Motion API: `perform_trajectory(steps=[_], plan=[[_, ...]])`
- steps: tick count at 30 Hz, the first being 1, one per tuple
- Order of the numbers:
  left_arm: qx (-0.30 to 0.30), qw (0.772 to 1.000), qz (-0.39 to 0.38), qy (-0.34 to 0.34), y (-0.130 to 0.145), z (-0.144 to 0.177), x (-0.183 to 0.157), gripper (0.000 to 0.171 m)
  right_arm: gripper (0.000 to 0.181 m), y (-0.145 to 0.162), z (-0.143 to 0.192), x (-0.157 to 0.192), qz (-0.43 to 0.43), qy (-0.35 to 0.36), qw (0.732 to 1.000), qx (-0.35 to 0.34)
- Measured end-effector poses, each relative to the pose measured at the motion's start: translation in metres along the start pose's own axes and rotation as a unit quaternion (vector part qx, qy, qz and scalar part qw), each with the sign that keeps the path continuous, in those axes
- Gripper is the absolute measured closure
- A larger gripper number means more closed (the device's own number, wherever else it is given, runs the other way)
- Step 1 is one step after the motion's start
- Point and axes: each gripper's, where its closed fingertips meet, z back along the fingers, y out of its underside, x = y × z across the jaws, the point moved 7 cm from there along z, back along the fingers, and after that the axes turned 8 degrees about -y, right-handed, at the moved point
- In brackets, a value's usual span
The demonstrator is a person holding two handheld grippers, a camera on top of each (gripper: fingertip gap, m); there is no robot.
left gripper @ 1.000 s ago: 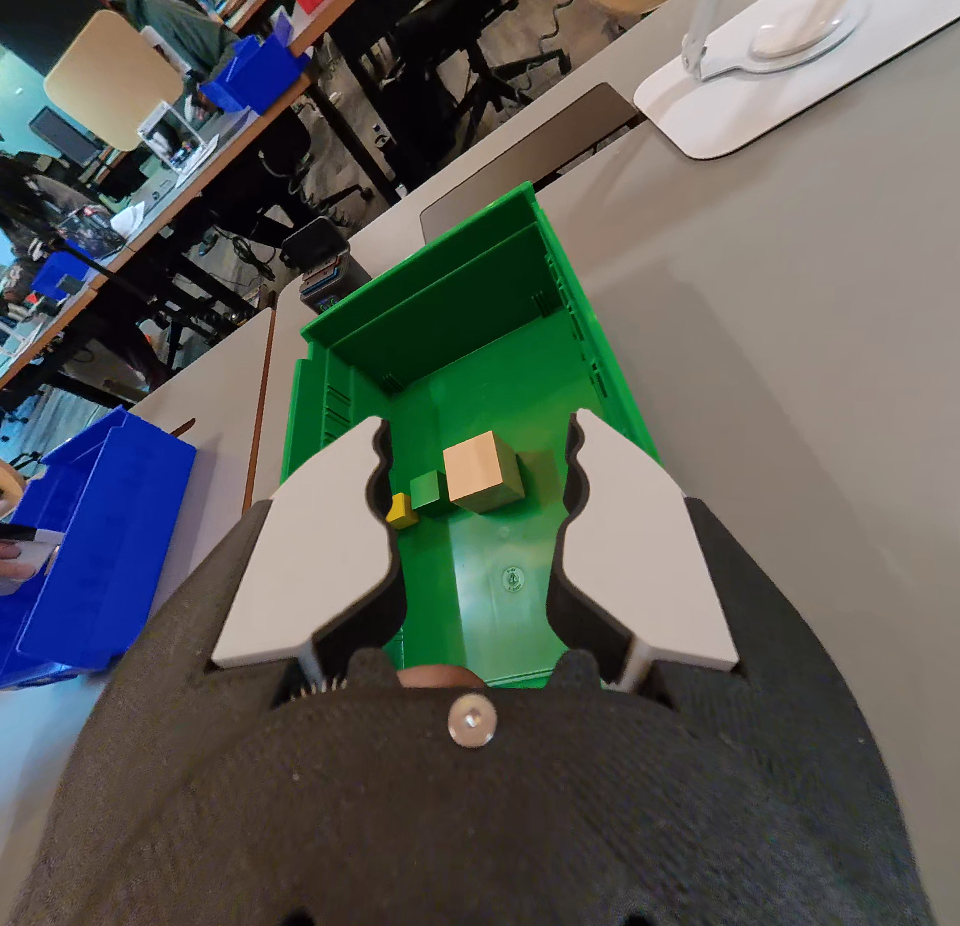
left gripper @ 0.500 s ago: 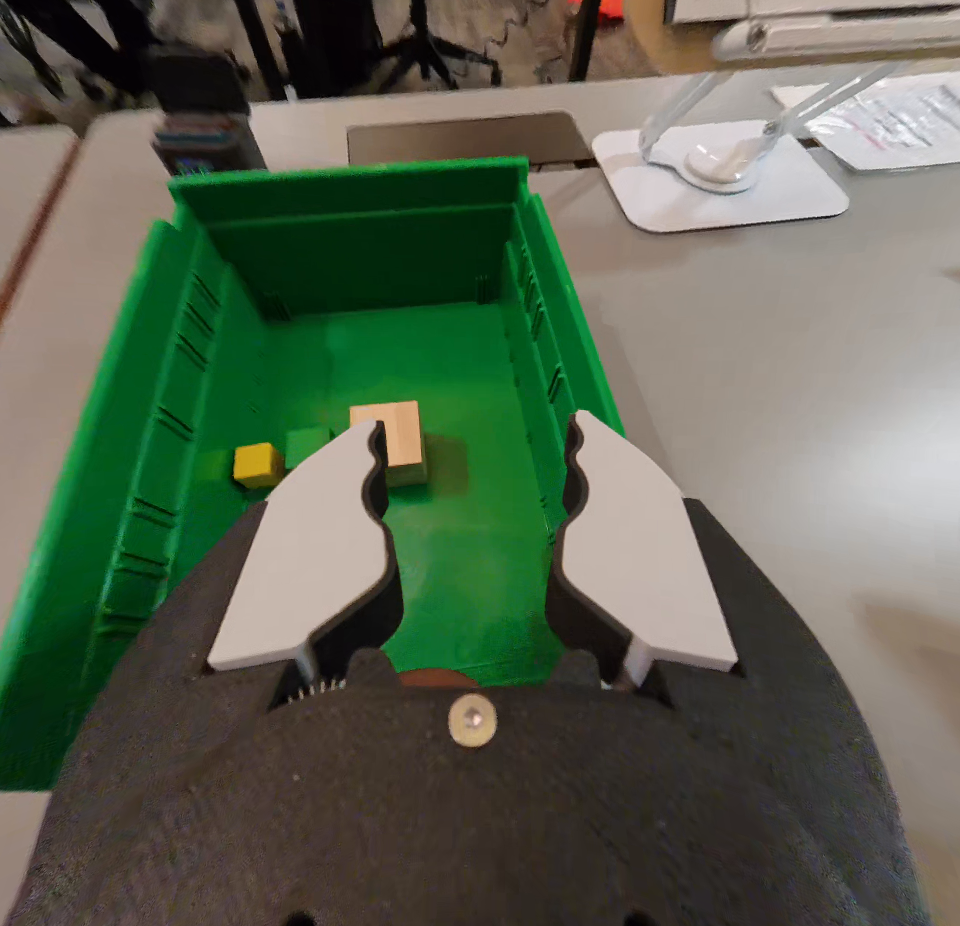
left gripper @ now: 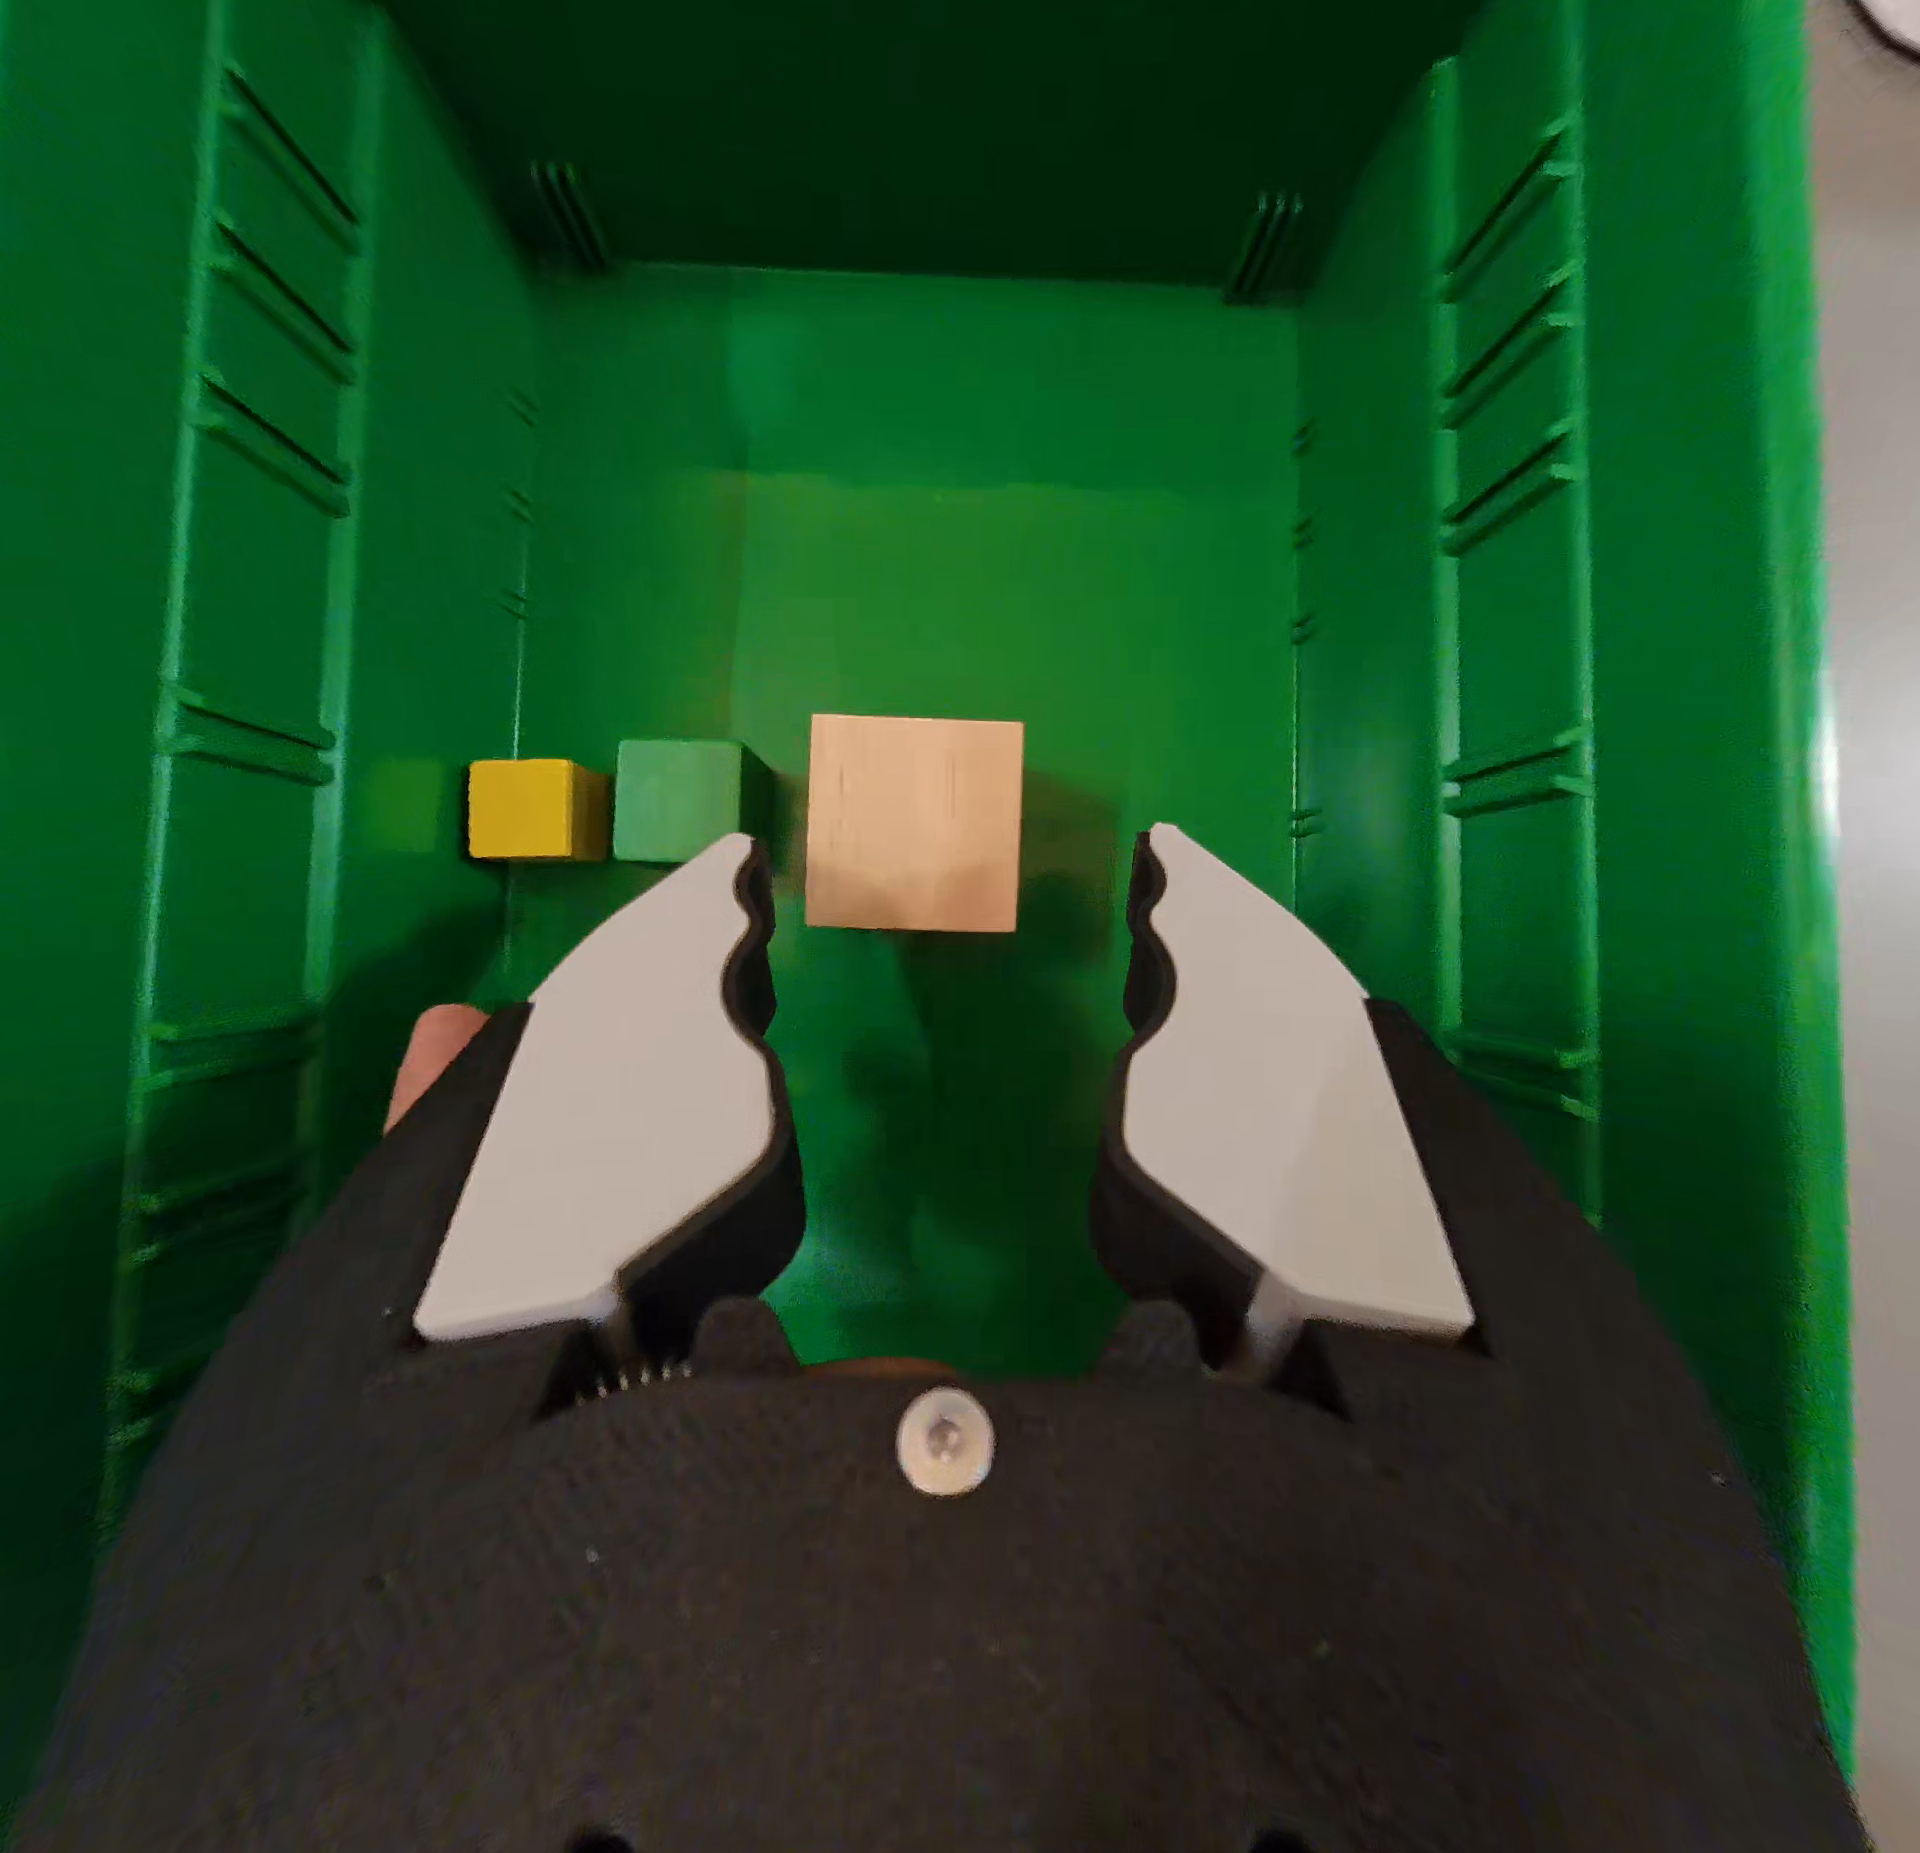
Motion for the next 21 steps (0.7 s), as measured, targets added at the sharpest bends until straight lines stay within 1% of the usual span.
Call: perform_trajectory(steps=[3, 5, 6, 7, 10, 13, 15, 17, 19, 21], plan=[[0.017, 0.999, 0.010, 0.026, 0.007, -0.009, 0.000, 0.105, 0.112, 0.000, 0.001, -0.002, -0.004, 0.003, 1.000, 0.001], [0.024, 0.999, 0.006, 0.031, 0.010, -0.011, 0.000, 0.109, 0.112, 0.001, 0.000, -0.003, -0.013, -0.001, 1.000, -0.002], [0.015, 0.999, 0.002, 0.029, 0.009, -0.009, 0.001, 0.124, 0.112, 0.001, 0.000, -0.003, -0.018, -0.003, 1.000, -0.004], [0.003, 1.000, -0.001, 0.031, 0.007, -0.007, 0.001, 0.129, 0.113, 0.001, 0.000, -0.003, -0.022, -0.006, 1.000, -0.005], [-0.006, 0.999, 0.001, 0.044, 0.004, -0.002, 0.000, 0.129, 0.113, 0.001, 0.000, -0.003, -0.025, -0.007, 1.000, -0.005], [-0.038, 0.999, 0.003, 0.033, -0.003, 0.009, 0.005, 0.129, 0.114, 0.000, 0.000, -0.003, -0.022, -0.006, 1.000, -0.004], [-0.073, 0.997, 0.010, 0.029, -0.009, 0.024, 0.009, 0.129, 0.114, 0.000, 0.000, -0.002, -0.022, -0.008, 1.000, -0.003], [-0.119, 0.991, 0.025, 0.048, -0.019, 0.047, 0.009, 0.130, 0.115, 0.001, 0.000, -0.002, -0.021, -0.009, 1.000, -0.002], [-0.183, 0.977, 0.039, 0.099, -0.031, 0.079, 0.002, 0.130, 0.115, 0.001, -0.001, -0.001, -0.021, -0.012, 1.000, -0.001], [-0.239, 0.955, 0.044, 0.169, -0.041, 0.115, -0.014, 0.130, 0.115, 0.002, -0.001, 0.000, -0.020, -0.014, 1.000, 0.001]])
